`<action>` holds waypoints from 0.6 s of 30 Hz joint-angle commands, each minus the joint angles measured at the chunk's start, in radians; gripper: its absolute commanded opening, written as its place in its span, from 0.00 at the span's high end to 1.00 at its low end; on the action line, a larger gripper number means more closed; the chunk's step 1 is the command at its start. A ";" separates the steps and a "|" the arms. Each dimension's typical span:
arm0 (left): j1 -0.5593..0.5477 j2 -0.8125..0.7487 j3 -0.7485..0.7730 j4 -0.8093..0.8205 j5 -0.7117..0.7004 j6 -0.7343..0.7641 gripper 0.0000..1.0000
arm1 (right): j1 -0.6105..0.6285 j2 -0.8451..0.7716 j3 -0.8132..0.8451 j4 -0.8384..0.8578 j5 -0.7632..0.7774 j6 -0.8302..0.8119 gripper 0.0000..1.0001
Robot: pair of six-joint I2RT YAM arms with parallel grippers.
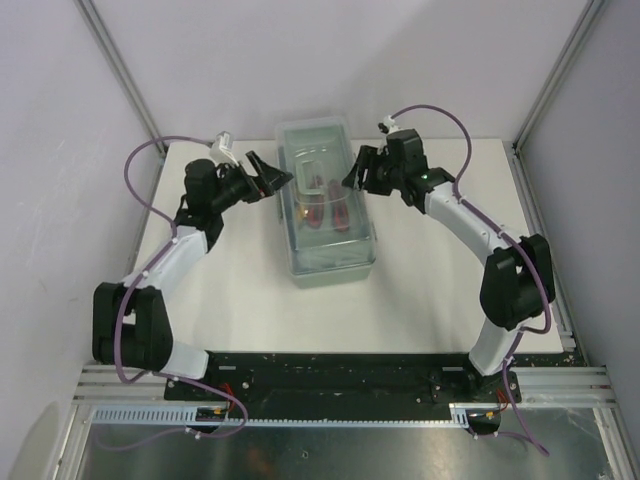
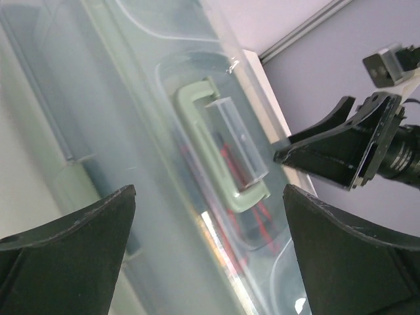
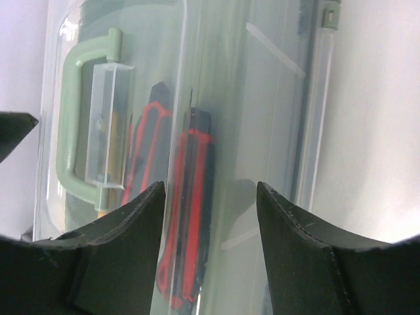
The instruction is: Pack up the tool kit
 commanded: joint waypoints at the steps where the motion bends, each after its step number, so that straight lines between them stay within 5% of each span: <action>1: 0.004 -0.101 -0.014 -0.016 -0.043 0.020 0.02 | 0.138 0.034 -0.066 -0.181 -0.126 0.056 0.50; 10: 0.009 -0.308 0.012 -0.352 -0.298 0.168 0.00 | -0.006 -0.182 -0.070 -0.265 0.186 -0.015 0.25; 18: 0.009 -0.593 -0.034 -0.654 -0.531 0.286 0.00 | -0.109 -0.531 -0.178 -0.382 0.452 -0.059 0.18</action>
